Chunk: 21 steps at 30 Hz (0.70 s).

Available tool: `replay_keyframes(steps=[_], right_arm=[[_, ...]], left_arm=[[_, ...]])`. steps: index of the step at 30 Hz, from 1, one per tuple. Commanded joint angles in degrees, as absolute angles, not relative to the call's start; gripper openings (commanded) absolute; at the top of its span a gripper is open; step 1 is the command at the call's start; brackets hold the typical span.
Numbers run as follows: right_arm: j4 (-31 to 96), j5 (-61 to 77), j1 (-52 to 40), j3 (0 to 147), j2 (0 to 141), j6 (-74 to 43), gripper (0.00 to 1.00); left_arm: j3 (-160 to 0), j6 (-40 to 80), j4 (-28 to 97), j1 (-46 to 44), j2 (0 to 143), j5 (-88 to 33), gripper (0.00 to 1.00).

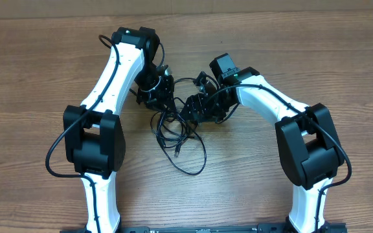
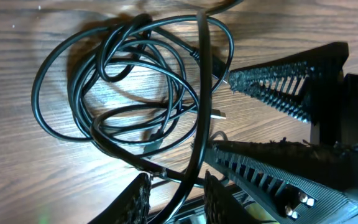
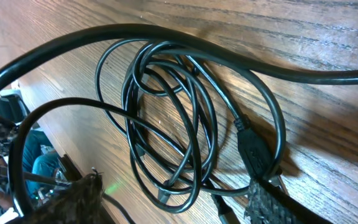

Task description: Untangle cables

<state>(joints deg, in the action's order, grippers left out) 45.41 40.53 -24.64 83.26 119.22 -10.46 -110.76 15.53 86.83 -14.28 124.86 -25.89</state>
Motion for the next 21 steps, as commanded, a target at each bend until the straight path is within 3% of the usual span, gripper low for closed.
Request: replay_keyframes(steps=[1,4,16,19,21], right_arm=[[45.08,41.47,-24.69,84.23,118.41,-10.66,0.73],[45.08,41.47,-24.69,84.23,118.41,-10.66,0.73],[44.86,41.47,-24.69,84.23,118.41,-10.63,0.73],[44.86,41.47,-24.69,84.23,118.41,-10.63,0.73],[44.86,41.45,-24.71,84.23,118.41,-10.63,0.72]], left_arm=[[-111.13,20.88,86.98,-14.76,125.64,-26.37,0.3],[-110.93,21.54,86.87,-14.76,125.64,-26.3,0.39],[-105.12,36.45,81.67,-15.59,125.64,-23.59,0.39],[-104.71,36.47,80.29,-16.19,125.64,-24.05,0.34],[-104.71,36.42,79.64,-16.45,125.64,-24.05,0.25]])
